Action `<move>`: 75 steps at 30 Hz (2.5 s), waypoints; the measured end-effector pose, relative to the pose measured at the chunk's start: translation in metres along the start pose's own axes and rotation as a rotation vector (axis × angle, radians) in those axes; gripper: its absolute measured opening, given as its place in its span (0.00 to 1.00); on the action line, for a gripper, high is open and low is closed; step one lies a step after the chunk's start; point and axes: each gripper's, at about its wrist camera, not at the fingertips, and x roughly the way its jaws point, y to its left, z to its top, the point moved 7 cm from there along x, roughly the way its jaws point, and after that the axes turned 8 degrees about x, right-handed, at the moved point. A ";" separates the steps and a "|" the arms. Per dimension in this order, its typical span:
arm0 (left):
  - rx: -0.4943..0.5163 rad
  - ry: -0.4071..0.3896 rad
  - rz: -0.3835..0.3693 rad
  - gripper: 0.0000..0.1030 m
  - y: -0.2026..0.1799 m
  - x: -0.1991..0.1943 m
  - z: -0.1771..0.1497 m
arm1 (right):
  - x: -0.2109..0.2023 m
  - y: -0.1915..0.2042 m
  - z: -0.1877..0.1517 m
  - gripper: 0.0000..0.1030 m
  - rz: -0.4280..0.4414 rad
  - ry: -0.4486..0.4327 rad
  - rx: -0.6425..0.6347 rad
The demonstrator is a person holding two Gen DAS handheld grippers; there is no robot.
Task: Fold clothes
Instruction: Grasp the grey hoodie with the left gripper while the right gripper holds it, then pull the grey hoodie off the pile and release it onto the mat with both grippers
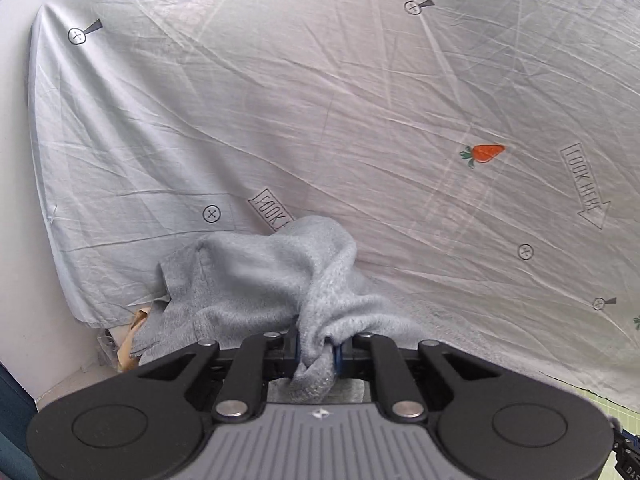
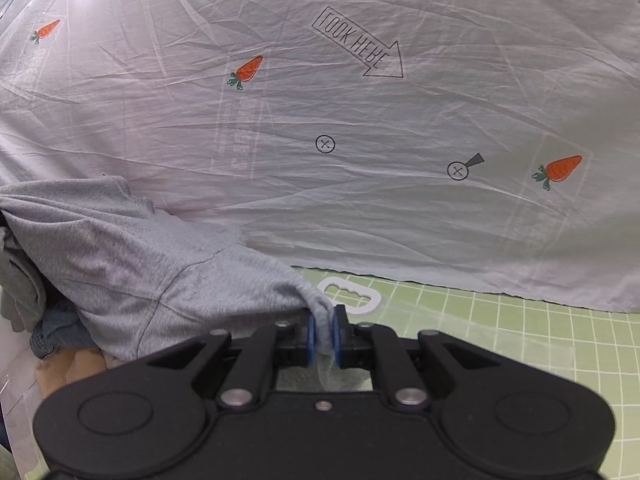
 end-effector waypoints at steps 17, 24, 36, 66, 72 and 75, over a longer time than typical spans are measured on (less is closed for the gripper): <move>0.137 0.327 -0.467 0.18 -0.208 -0.094 -0.135 | -0.100 -0.187 -0.016 0.09 -0.354 -0.068 0.165; 0.045 0.428 -0.480 0.29 -0.194 -0.085 -0.166 | -0.115 -0.225 -0.041 0.19 -0.465 0.021 0.192; -0.074 0.396 -0.318 0.53 -0.109 -0.057 -0.155 | -0.097 -0.175 -0.052 0.62 -0.504 0.042 0.117; -0.006 0.607 -0.150 0.84 -0.053 0.123 -0.179 | 0.122 -0.006 -0.036 0.95 -0.240 0.259 -0.216; 0.014 0.640 -0.160 0.88 -0.060 0.137 -0.182 | 0.175 0.027 -0.054 0.76 -0.148 0.344 -0.292; 0.016 0.650 -0.158 0.89 -0.061 0.139 -0.183 | 0.189 0.031 -0.063 0.56 -0.125 0.390 -0.283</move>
